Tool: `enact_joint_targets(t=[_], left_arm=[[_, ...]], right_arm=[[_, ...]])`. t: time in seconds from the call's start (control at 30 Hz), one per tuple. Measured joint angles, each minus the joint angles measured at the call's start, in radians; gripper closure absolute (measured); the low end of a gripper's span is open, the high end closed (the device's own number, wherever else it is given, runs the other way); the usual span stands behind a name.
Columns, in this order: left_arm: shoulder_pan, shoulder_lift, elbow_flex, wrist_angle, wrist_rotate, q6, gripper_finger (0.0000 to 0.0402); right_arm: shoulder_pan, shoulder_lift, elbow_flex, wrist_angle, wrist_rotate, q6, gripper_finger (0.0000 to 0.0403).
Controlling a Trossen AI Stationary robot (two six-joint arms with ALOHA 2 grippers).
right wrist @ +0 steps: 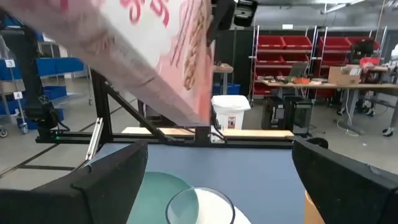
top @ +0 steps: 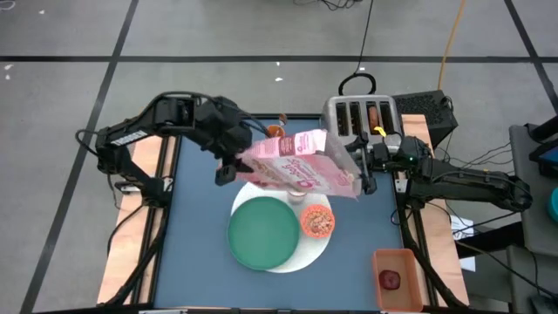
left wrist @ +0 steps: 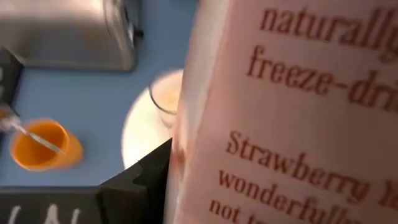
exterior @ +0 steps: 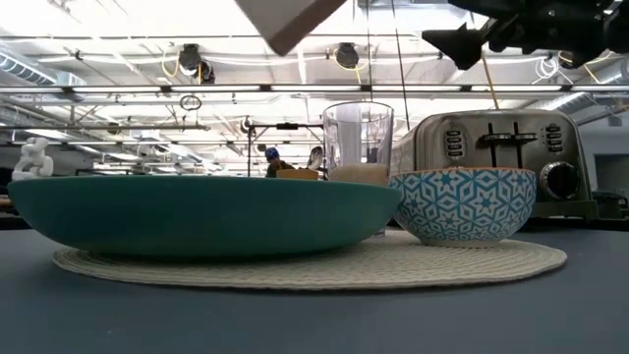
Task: Arrange a breakfast setting
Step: Pour the cereal into the orange bowl
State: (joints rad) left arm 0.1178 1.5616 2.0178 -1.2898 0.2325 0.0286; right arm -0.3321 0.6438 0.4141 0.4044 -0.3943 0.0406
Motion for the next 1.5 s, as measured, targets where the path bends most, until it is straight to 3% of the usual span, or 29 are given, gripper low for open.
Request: enact_joint_targets(t=[0.23, 0.73, 0.87, 1.37, 1.5], left_arm=[[0.071, 0.001, 0.000, 0.117, -0.001, 0.105, 0.0203], [0.119, 0.065, 0.000, 0.303, 0.002, 0.124, 0.0203], [0.121, 0.087, 0.000, 0.332, 0.004, 0.126, 0.0203], [0.131, 0.117, 0.000, 0.378, -0.001, 0.108, 0.0203], [0.131, 0.075, 0.000, 0.363, -0.072, 0.112, 0.0203]], right_arm=[[0.000, 0.040, 0.000, 0.109, 0.000, 0.000, 0.0009], [0.000, 0.219, 0.000, 0.518, 0.003, -0.027, 0.0009], [0.000, 0.276, 0.001, 0.592, 0.072, -0.027, 0.0009], [-0.003, 0.425, 0.119, 0.609, 0.057, -0.067, 0.0009], [-0.002, 0.423, 0.120, 0.596, 0.060, -0.083, 0.0009]])
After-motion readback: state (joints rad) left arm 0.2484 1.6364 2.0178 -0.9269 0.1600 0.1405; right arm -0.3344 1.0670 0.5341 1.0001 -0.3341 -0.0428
